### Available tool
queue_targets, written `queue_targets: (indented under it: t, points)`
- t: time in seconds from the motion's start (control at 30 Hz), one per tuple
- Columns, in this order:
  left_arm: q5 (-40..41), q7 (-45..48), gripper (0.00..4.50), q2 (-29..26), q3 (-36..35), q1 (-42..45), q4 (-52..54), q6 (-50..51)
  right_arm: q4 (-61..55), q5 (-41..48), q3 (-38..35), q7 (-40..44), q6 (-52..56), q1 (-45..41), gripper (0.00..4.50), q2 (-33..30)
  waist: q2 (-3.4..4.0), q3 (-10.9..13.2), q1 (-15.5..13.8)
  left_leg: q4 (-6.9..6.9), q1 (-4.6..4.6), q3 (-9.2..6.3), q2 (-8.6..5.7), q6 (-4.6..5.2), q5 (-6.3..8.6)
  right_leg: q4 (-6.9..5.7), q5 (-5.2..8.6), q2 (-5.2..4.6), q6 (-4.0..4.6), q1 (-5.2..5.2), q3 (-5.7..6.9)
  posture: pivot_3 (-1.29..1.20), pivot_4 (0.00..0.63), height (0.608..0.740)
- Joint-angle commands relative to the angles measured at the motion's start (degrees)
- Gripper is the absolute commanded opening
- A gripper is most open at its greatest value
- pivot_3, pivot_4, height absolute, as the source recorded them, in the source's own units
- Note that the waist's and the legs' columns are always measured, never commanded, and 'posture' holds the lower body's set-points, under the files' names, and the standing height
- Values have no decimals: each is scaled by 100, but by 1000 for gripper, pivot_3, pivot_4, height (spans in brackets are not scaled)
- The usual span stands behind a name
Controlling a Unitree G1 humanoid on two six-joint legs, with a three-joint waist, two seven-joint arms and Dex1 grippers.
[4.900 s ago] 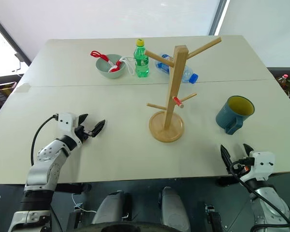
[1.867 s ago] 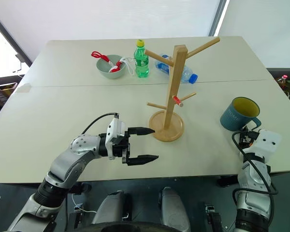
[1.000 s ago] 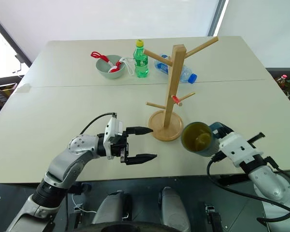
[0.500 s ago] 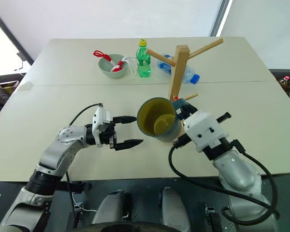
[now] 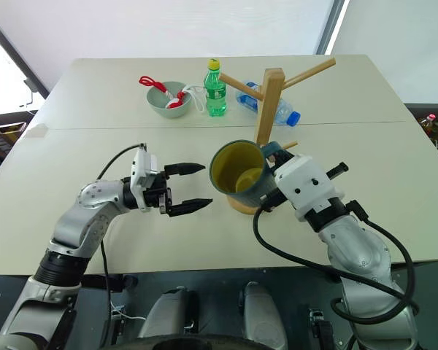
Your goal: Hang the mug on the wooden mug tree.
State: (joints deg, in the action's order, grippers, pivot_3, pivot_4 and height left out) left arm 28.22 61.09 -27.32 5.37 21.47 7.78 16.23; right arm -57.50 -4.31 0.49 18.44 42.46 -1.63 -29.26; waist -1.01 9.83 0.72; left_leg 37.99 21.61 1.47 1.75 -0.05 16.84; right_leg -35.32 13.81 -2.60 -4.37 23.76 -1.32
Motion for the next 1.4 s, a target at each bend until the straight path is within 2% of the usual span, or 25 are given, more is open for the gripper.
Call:
queue_targets:
  t: [0.03,0.2,0.43,0.53,0.73,0.9,1.03,1.13,1.23,1.4]
  points:
    - [457,72,4500,-210,-364,226,399,332,-250,20,40,18,133,-156,45,5,0,0,1,0,0,0,0,0,0,0,0,0,0,0,0,0,150,740]
    - [982,164,4500,-528,-559,407,752,924,-250,7,178,-20,329,-238,45,37,-2,1,5,-1,1,0,0,0,0,1,0,1,0,2,0,0,150,740]
    - [1108,21,4500,-503,-571,565,903,1079,-176,23,266,-34,569,-456,45,72,-2,1,4,-1,0,0,-2,0,0,0,0,0,-1,1,0,0,150,740]
    - [1117,2,4500,-494,-574,557,932,1083,-159,11,272,-33,596,-481,1022,70,-2,1,4,-1,1,0,-2,0,0,0,0,2,0,2,0,0,150,740]
    - [1092,-21,4500,-479,-560,558,921,1048,-176,-46,253,-47,584,-505,4058,8,-2,1,10,-1,0,0,-1,0,0,0,0,2,0,2,0,0,150,740]
    - [998,-57,4500,-386,-539,540,761,954,-250,292,-549,368,229,-212,4058,-167,-3,2,-7,-1,1,1,-2,0,0,1,0,2,-1,2,0,0,150,740]
    - [930,-150,4500,-239,-587,484,510,846,-223,1214,-1810,1048,-201,244,4058,-20,-5,3,-11,-1,4,-1,-4,0,0,6,1,1,-3,-2,0,0,150,740]
    - [847,-184,4500,-182,-573,438,390,735,-143,1769,-2358,1326,-390,527,4058,75,-6,3,4,-1,2,0,-4,0,0,7,0,2,-4,-4,0,0,150,740]
    - [840,-304,4500,-84,-678,423,262,675,-106,2225,-2730,1410,-570,703,4058,194,-7,4,4,-2,-3,0,0,0,0,3,0,6,-3,-4,-1,0,150,740]
    - [690,-742,4500,69,-984,231,-191,443,63,3581,-3664,1256,-530,996,4058,681,-7,4,-3,-2,-11,-1,1,0,0,-2,0,6,-3,-10,-1,0,150,740]
